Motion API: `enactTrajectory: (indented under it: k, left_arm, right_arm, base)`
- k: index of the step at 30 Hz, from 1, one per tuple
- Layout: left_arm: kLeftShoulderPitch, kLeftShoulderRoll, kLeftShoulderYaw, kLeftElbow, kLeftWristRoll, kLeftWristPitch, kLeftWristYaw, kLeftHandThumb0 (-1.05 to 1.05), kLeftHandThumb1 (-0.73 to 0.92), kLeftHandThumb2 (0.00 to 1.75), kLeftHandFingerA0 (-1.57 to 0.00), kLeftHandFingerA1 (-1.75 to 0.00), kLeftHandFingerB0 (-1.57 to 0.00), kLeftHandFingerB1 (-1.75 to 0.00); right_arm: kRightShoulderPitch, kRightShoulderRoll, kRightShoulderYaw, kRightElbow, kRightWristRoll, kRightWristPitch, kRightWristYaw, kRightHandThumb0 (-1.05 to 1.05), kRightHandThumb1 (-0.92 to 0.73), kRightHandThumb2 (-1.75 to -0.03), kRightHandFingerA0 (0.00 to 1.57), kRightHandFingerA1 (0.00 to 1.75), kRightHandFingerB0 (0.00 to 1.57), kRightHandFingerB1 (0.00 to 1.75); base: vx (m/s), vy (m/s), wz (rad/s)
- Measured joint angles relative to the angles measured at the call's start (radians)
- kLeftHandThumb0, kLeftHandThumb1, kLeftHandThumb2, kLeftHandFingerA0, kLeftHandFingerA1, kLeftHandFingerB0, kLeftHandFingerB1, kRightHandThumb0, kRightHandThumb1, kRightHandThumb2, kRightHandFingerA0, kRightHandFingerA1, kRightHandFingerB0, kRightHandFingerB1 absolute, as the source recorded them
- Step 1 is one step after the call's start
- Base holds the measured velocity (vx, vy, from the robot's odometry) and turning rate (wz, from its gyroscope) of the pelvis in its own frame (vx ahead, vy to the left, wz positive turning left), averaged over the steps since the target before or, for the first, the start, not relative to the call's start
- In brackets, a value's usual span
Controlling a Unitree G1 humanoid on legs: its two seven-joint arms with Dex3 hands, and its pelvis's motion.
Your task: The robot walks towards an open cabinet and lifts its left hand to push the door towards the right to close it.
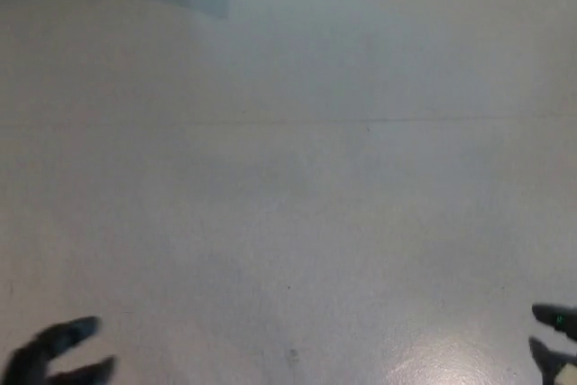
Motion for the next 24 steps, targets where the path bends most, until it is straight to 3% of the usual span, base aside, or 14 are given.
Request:
enactTrajectory:
  k: [6, 7, 10, 17, 24]
  left_arm:
    - [-0.079, 0.068, 0.191, 0.158, -0.082, -0.048, -0.039, -0.12, 0.58, 0.59, -0.51, -0.46, -0.41, -0.41]
    - [-0.093, 0.074, 0.207, 0.172, -0.092, -0.06, -0.049, -0.09, 0.57, 0.56, -0.56, -0.46, -0.45, -0.42]
    - [-0.123, 0.081, 0.221, 0.195, -0.105, -0.081, -0.069, -0.18, 0.57, 0.61, -0.53, -0.48, -0.42, -0.43]
    - [-0.154, 0.082, 0.216, 0.208, -0.113, -0.125, -0.115, -0.11, 0.58, 0.56, -0.54, -0.45, -0.47, -0.43]
    - [-0.083, 0.07, 0.203, 0.171, -0.119, -0.156, -0.138, -0.17, 0.56, 0.56, -0.53, -0.45, -0.46, -0.42]
  right_arm:
    - [-0.03, 0.013, -0.112, 0.003, 0.075, -0.045, 0.018, -0.28, -0.72, -0.62, 0.57, 0.44, 0.44, 0.39]
    - [-0.03, 0.013, -0.13, 0.005, 0.087, -0.048, 0.02, -0.3, -0.7, -0.6, 0.58, 0.45, 0.46, 0.4]
    - [-0.03, 0.013, -0.147, 0.012, 0.103, -0.059, 0.021, -0.34, -0.68, -0.6, 0.57, 0.43, 0.44, 0.39]
    - [-0.021, 0.004, -0.125, 0.018, 0.098, -0.103, 0.024, -0.4, -0.68, -0.6, 0.6, 0.42, 0.44, 0.37]
    - [0.093, -0.016, -0.085, 0.007, 0.076, -0.14, 0.019, -0.36, -0.69, -0.6, 0.61, 0.43, 0.44, 0.37]
  base:
    - [0.0, 0.0, 0.0]
    - [0.0, 0.0, 0.0]
    - [0.0, 0.0, 0.0]
    - [0.0, 0.0, 0.0]
    - [-0.03, -0.002, 0.12]
